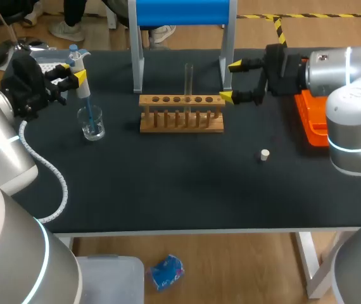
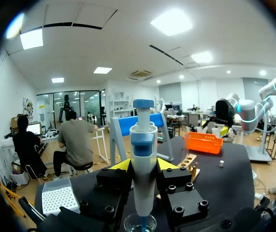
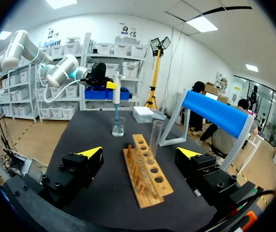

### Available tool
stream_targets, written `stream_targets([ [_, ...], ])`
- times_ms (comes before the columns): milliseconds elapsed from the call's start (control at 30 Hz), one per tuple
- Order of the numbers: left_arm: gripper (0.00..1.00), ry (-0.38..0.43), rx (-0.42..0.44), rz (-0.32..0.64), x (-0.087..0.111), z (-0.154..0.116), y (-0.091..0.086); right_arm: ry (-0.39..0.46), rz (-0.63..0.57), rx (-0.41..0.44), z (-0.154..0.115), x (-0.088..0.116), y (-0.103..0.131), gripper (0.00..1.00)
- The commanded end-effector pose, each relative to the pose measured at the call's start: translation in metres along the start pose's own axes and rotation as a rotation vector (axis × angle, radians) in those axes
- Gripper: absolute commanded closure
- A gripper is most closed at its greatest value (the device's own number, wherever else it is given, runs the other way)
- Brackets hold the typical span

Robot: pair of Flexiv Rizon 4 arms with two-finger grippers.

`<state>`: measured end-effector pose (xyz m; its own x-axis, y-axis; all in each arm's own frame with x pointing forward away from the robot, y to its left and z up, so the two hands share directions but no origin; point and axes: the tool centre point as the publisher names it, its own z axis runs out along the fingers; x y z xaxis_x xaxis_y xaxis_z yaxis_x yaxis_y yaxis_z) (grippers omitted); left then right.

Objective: Invert the test tube, pick up the pipette, mount the tip to pipette, aspirate from beaker and dispense into the tube, eject the tip, return the pipette, and cap with the stopper.

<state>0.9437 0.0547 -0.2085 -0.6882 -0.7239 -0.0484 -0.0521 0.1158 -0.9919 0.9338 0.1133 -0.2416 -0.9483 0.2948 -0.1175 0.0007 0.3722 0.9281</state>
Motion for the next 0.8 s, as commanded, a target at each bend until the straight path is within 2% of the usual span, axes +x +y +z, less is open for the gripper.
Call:
stream_targets([
  [33,1.0,0.001,-0.003,-0.001,-0.0003,0.0004,-0.0008,-0.003,-0.001,-0.004,-0.0015,0.0017,-0.0014,0.0],
  [800,1.0,0.009,0.006,0.003,-0.0021,-0.0043,-0.0038,-0.003,-0.001,-0.004,-0.0015,0.0017,-0.0014,0.0],
])
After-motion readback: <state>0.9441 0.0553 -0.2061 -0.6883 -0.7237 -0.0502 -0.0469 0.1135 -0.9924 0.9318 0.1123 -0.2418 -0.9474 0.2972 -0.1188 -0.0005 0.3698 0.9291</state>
